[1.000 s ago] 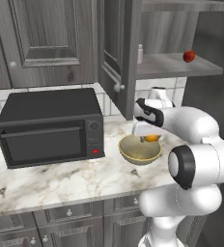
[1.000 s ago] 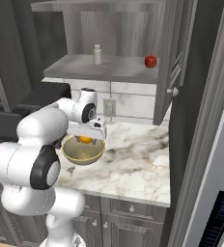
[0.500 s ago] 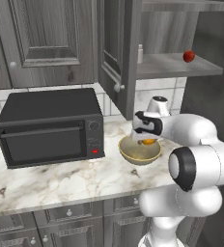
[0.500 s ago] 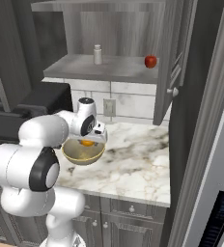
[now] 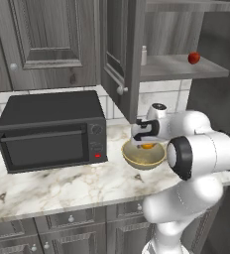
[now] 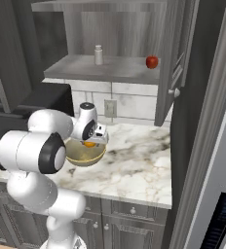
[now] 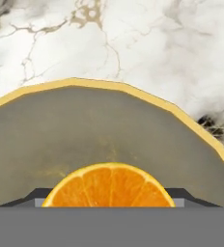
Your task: Open the cabinet. Pick the orange and apple from the cabinet and place them into the bowl. Then close the cabinet.
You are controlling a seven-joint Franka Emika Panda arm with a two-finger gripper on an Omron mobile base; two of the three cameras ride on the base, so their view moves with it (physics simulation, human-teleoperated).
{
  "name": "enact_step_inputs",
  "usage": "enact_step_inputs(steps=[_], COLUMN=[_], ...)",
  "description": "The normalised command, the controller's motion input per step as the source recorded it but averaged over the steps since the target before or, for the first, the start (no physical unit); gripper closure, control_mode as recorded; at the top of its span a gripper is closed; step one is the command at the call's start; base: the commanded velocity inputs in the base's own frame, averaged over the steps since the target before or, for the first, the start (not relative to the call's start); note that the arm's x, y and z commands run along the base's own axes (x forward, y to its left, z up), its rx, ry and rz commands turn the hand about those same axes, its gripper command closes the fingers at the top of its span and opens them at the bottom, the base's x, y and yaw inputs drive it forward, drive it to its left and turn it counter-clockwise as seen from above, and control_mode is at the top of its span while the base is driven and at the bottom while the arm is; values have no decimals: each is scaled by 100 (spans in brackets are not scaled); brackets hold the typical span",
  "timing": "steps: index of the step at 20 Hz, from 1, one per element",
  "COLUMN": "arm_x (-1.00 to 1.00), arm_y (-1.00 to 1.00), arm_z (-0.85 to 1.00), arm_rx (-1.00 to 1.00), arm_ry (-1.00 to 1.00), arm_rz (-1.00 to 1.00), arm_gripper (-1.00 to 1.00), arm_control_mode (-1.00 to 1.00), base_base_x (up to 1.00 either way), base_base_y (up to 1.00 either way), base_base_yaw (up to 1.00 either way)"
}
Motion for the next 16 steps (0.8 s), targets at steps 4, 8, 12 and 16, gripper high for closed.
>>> enact_step_inputs(steps=[4, 8, 12, 16], arm_x=[23, 3, 0, 0], arm_y=[1, 8, 0, 0], arm_z=[-30, -57, -18, 0], arm_rx=[0, -3, 0, 0], arm_ry=[0, 0, 0, 0], arm_rz=[0, 0, 0, 0], arm_gripper=[100, 100, -100, -100], arm_control_mode=[-100, -100, -100, -100], base_base_x=[0, 0, 0, 0], base_base_y=[0, 0, 0, 0], base_base_yaw=[0, 0, 0, 0])
